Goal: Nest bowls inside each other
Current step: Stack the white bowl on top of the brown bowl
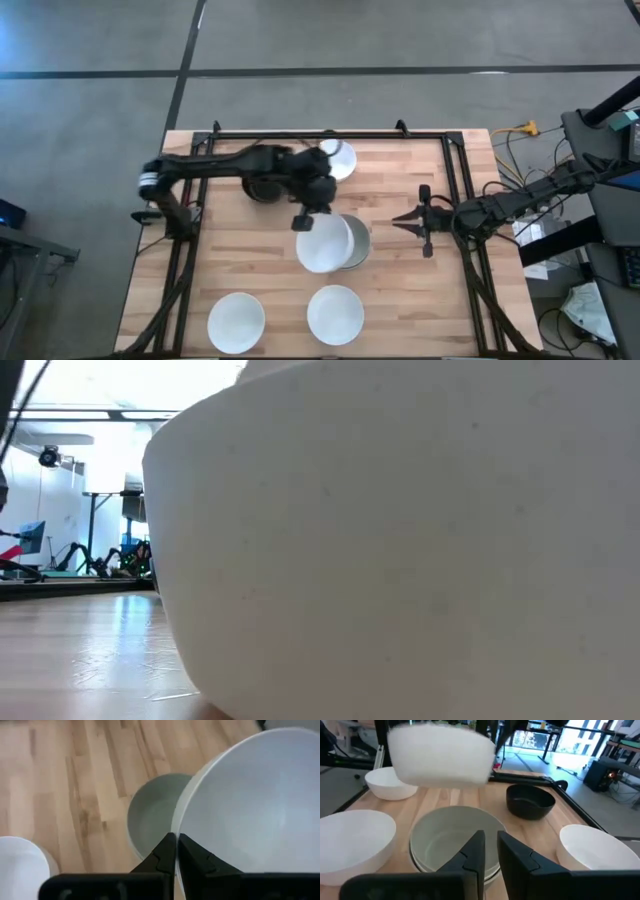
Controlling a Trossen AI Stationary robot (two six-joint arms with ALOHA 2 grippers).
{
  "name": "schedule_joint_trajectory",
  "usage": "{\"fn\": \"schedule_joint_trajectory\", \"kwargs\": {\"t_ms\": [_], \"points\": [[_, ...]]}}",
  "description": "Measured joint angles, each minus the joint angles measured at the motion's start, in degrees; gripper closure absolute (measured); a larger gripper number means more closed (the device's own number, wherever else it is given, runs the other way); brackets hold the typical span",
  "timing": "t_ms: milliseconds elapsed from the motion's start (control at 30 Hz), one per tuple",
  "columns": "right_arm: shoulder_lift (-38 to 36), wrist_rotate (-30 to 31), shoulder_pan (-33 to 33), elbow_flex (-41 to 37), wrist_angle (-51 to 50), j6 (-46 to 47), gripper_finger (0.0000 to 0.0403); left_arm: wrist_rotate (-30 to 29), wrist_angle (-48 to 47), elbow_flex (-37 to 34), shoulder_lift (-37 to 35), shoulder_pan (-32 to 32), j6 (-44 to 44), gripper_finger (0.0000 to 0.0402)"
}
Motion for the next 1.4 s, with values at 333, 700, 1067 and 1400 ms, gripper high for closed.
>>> {"fn": "schedule_joint_trajectory", "kwargs": {"t_ms": [333, 700, 1067, 1400], "points": [[0.1, -0.1, 0.0, -0.2, -6.2, 0.5, 0.0360, -0.2, -17.6, 30.0, 20.5, 0.2, 7.4, 0.0402], [0.1, -0.1, 0.0, -0.2, -8.6, 2.0, 0.0360, -0.7, -18.3, 35.7, 29.8, 4.4, 8.6, 0.0402], [0.1, -0.2, 0.0, -0.2, -8.6, 2.5, 0.0360, 2.8, -19.6, 35.6, 31.5, 6.4, 8.2, 0.0401], [0.2, -0.2, 0.0, -0.2, -8.6, 2.6, 0.0360, 3.5, -21.5, 35.4, 31.5, 3.4, 8.3, 0.0401]]}}
